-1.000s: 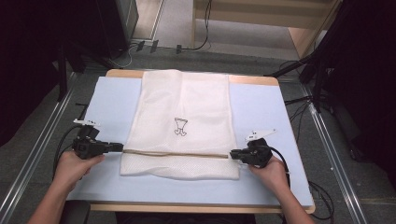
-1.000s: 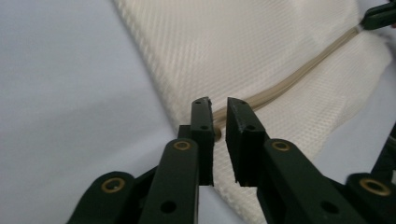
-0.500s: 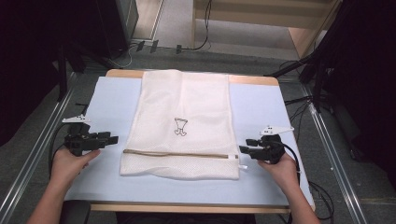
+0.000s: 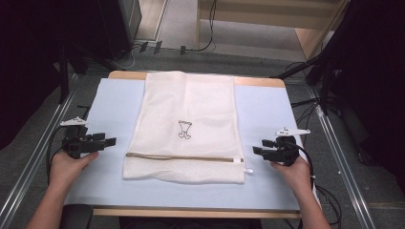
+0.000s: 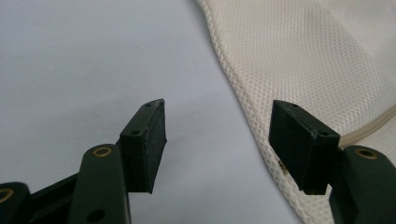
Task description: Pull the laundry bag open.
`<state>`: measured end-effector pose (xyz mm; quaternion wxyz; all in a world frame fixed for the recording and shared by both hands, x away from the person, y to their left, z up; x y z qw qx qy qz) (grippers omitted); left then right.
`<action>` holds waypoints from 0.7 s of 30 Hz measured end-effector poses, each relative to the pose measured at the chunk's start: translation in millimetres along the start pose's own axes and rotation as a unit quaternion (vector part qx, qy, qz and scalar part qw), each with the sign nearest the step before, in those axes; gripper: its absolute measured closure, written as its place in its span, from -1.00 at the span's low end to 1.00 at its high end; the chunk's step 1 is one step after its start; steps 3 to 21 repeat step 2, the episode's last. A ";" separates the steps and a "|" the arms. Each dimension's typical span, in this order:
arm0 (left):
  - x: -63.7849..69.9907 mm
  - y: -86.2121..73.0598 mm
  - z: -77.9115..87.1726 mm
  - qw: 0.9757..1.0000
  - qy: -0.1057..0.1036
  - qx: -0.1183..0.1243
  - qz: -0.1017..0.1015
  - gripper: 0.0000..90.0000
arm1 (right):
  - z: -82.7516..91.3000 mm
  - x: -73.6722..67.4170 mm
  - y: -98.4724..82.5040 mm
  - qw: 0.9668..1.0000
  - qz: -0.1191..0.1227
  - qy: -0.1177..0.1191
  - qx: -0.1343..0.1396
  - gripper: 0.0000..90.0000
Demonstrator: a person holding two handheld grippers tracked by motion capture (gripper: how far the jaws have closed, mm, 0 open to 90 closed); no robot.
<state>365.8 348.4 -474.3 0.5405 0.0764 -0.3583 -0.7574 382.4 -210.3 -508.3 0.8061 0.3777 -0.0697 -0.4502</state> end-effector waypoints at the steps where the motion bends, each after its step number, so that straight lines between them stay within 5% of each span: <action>1: 0.0 0.0 -1.1 1.000 0.001 -0.001 0.000 -0.20 | 0.1 0.4 -0.1 1.000 -0.001 -0.001 0.002 -0.04; 21: 0.0 -0.2 -2.2 1.000 0.001 -0.003 -0.002 -0.20 | 0.2 0.7 -0.2 1.000 -0.001 -0.001 0.002 -0.04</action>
Point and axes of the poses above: each handheld gripper's, and its own axes: z roughly backward along the jaws, y roughly out of its top, x roughly to its right, the point moved 7 cm from there along -z, roughly forward along the jaws, and after that the axes turned 4 degrees about -x, right-handed, at the moved point
